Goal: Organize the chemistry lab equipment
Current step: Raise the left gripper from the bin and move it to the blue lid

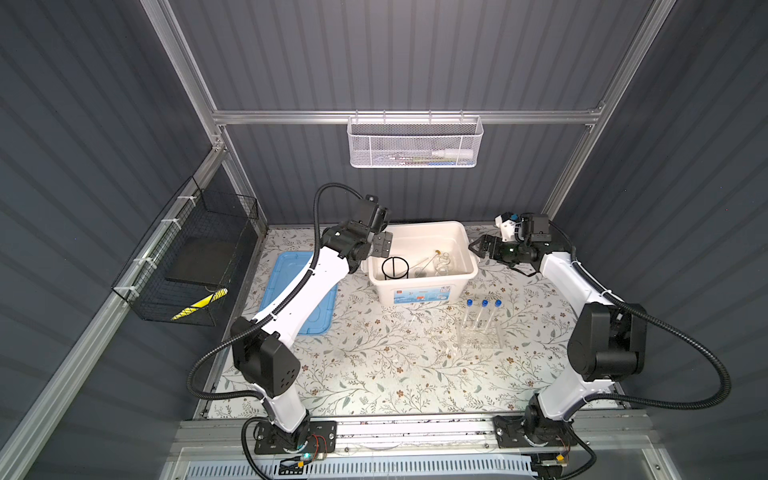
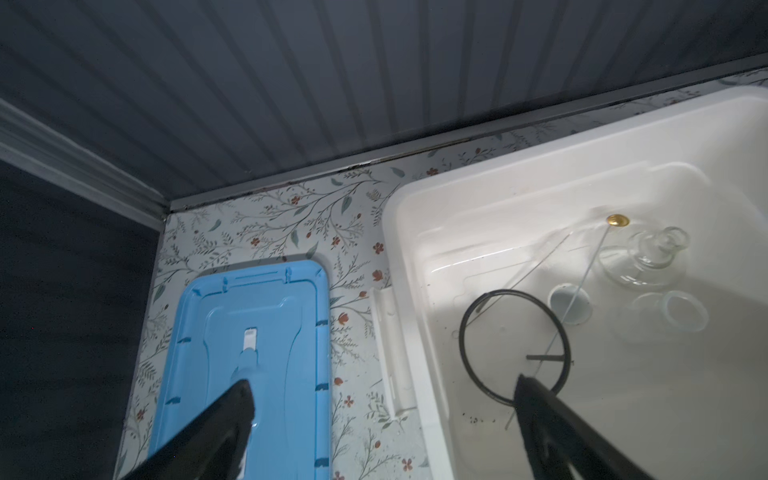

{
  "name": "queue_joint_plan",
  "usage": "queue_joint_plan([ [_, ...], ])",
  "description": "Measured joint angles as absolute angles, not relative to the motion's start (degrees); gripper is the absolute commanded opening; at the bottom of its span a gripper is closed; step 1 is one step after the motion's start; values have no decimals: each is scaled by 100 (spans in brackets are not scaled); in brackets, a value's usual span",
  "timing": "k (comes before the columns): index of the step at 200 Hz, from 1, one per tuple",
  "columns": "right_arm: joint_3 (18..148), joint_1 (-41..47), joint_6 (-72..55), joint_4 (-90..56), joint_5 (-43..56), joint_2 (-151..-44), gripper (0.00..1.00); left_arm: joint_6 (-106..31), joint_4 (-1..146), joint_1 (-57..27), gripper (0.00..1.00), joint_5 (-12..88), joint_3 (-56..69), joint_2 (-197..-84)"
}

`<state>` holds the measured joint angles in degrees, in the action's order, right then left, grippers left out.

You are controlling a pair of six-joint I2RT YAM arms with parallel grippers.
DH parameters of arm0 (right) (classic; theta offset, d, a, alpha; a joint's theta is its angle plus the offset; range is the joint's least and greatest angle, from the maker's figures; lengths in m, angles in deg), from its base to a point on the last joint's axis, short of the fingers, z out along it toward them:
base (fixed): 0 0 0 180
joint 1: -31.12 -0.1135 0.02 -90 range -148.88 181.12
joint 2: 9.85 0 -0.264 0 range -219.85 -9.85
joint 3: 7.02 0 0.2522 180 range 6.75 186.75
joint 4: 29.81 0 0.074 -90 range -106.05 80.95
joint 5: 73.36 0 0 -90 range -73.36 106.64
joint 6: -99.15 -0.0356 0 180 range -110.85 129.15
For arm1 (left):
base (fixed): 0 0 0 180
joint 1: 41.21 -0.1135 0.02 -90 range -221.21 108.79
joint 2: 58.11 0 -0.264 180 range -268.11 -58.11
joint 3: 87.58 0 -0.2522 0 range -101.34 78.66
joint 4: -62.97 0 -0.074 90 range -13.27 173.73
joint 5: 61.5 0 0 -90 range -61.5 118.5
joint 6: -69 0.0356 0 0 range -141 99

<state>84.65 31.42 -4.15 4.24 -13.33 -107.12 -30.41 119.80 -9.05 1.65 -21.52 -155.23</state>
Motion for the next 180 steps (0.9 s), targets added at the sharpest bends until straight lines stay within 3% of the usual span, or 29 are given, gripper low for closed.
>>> queue_joint_plan([
  [72, 8035, 3186, -483, 140, -964, -10419, 99, -4069, 11737, -2317, 100, 187, 123, -14457],
  [134, 7936, 3231, -498, 26, -796, -10293, 99, -4410, 11588, -2994, 99, 498, 814, -14631],
  [180, 7781, 3319, -527, 24, -732, -10290, 99, -4370, 11411, -3045, 86, 1190, 910, -15272],
])
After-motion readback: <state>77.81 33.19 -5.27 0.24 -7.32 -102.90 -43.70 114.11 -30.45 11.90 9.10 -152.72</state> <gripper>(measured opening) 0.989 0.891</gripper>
